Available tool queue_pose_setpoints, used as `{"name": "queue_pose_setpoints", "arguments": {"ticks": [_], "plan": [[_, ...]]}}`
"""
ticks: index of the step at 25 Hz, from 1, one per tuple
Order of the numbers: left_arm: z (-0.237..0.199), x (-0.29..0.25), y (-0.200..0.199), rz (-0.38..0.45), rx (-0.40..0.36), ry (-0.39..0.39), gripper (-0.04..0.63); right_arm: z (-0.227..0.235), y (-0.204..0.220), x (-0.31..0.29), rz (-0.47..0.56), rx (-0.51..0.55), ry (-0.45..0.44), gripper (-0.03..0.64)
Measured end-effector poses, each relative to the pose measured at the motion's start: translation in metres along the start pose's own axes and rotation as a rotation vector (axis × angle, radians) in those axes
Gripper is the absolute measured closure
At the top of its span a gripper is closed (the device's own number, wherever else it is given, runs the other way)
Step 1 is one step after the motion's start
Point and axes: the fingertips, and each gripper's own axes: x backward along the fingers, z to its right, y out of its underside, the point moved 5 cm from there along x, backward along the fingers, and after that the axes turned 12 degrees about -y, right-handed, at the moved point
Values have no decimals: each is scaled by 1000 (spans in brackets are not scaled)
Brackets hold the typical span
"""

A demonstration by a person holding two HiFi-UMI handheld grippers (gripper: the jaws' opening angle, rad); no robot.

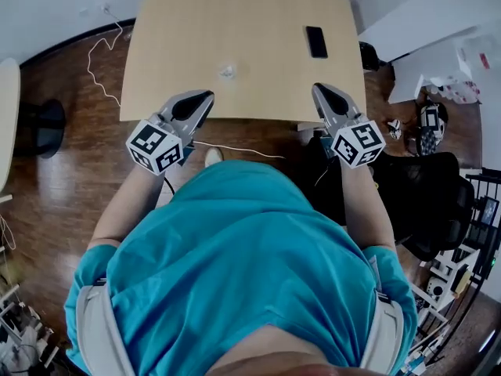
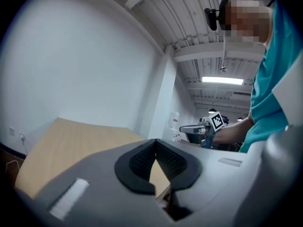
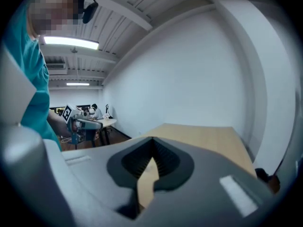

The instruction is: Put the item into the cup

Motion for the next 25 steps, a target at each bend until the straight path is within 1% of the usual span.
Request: {"name": "queue_pose_setpoints", "arguments": {"ticks": [3,8,11,15,19,25], "plan": [[46,5,3,28,-8,-41,591,-2,11,45,6,8,-17,614],[133,34,20,79,8,-115,591,-23,25,112,-6,67,-104,614],[179,59,30,82,6,-152,591,-40,36,147,-8,85,-144,614],[229,94,34,75,-14,-172,591,-69,47,183,-2,64,-174,614],[257,127,36,93,-19,-174,591,-102,52,206,-14,63,-191,614],[253,158,41,120,-2,-136,591,-140,55,218,-18,37,-162,614]]}}
